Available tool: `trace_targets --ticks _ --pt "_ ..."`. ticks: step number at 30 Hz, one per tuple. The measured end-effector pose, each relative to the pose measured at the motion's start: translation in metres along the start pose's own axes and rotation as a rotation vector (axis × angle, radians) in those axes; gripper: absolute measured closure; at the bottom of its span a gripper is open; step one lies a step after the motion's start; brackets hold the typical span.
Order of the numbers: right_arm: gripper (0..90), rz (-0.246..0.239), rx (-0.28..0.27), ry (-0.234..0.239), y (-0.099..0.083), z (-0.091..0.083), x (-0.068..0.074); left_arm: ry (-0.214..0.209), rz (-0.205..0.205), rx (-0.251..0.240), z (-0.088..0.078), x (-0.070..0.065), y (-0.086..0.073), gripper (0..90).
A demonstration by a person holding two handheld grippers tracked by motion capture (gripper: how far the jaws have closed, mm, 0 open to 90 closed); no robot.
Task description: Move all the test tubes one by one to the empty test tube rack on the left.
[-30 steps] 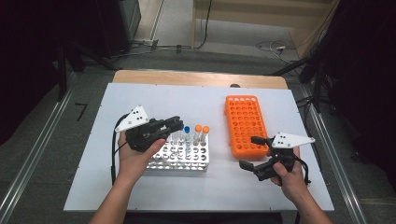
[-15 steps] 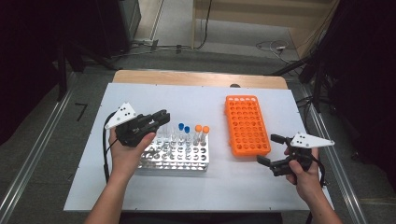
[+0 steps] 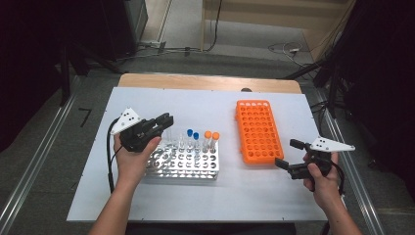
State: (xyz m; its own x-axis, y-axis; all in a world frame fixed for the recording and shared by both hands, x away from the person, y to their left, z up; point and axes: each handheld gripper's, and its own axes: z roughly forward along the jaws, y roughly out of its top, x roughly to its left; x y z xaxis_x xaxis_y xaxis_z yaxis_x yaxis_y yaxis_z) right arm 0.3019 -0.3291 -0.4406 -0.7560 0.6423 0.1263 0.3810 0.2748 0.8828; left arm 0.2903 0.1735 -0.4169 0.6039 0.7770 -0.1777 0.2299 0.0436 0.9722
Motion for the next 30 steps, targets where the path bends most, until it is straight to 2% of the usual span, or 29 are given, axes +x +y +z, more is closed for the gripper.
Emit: trace_targets --ticks 10,15,17,30 --pt "0.0 0.006 0.004 -0.005 -0.001 0.001 -0.002 0.011 0.004 0.017 0.014 -0.005 -0.006 76.7" --pt "0.0 0.007 0.002 -0.008 -0.002 0.001 -0.003 0.040 0.017 0.033 0.017 -0.005 -0.007 76.7" --pt "0.0 0.006 0.002 -0.007 -0.002 0.001 -0.003 0.039 0.011 0.036 0.018 -0.005 -0.008 76.7" --pt "0.0 0.009 0.005 -0.008 -0.002 0.003 -0.004 0.047 0.035 0.085 0.020 -0.005 -0.012 76.6"
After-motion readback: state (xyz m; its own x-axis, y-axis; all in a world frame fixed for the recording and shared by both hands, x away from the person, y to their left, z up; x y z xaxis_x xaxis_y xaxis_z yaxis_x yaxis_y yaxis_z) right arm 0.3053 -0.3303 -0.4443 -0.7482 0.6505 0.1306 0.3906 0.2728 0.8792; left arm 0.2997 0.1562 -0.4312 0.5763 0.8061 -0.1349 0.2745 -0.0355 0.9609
